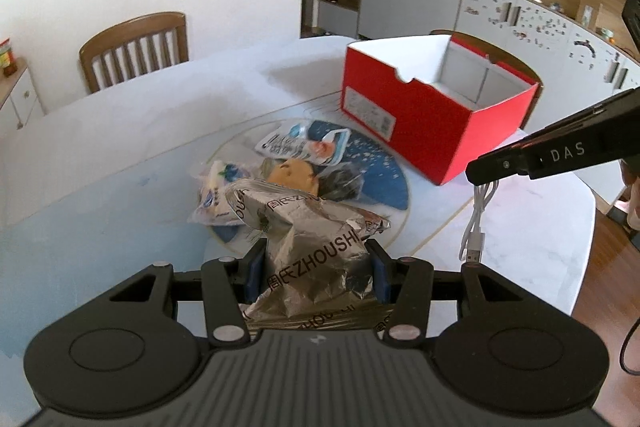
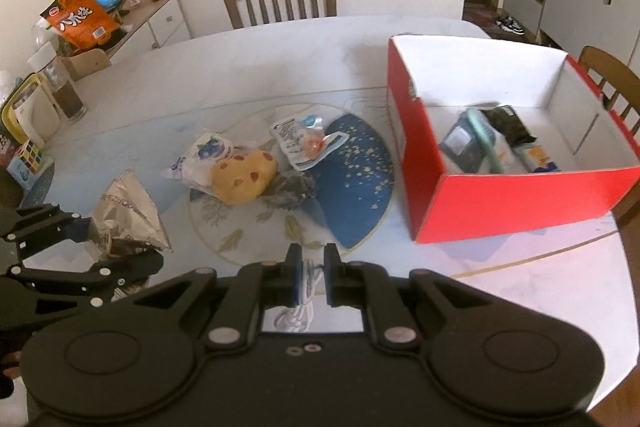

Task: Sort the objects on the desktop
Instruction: 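Carry the foil bag and white cable over the red box with both grippers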

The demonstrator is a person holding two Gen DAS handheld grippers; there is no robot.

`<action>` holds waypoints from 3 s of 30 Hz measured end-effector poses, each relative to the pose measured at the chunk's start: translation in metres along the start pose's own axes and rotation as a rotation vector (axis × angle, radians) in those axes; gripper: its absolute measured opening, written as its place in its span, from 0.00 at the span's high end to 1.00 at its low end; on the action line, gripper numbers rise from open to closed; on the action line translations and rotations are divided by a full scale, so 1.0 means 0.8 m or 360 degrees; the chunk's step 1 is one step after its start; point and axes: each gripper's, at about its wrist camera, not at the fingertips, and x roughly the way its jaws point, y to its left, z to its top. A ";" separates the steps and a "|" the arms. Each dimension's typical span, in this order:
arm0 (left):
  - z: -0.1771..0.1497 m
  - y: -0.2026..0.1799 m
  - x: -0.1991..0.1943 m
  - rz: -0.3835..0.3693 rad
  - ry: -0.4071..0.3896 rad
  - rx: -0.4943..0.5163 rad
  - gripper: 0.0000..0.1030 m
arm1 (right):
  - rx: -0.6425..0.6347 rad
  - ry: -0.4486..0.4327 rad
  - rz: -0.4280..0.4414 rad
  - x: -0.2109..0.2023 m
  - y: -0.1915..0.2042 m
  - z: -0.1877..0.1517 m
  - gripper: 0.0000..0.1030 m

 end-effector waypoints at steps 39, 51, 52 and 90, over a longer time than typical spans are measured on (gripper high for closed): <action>0.150 -0.171 0.084 0.0045 -0.0055 0.0068 0.52 | -0.0136 -0.0214 0.0106 -0.074 -0.224 0.111 0.90; 0.196 -0.211 0.124 0.0066 -0.0026 0.0148 0.52 | -0.0149 -0.0254 0.0104 -0.066 -0.284 0.135 0.90; 0.199 -0.212 0.129 0.0060 -0.0021 0.0150 0.52 | -0.0146 -0.0251 0.0101 -0.064 -0.288 0.136 0.90; 0.267 -0.262 0.355 -0.0335 0.0633 0.0391 0.52 | -0.0247 0.0100 0.0042 0.069 -0.358 0.153 0.90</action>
